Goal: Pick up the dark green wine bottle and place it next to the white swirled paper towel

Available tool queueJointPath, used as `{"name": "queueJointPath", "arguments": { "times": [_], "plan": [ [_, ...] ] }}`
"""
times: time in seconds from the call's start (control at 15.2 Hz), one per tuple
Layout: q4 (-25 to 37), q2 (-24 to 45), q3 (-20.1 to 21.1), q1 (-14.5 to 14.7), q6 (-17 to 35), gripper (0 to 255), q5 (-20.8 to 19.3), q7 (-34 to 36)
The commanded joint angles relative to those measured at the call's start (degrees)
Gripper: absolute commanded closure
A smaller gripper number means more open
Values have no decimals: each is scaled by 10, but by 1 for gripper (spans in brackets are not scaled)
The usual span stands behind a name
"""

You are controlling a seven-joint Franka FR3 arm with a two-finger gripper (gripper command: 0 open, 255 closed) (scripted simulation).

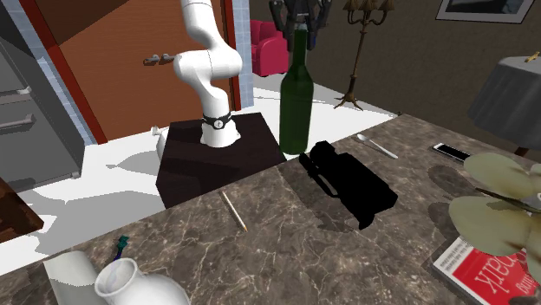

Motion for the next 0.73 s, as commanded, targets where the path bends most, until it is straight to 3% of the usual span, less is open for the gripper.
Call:
{"name": "queueJointPath", "arguments": {
  "times": [0.0,0.66],
  "plan": [
    [17,3,-1,-1,-15,255,-1,1],
    [114,25,-4,-5,-90,255,-9,7]
  ]
}}
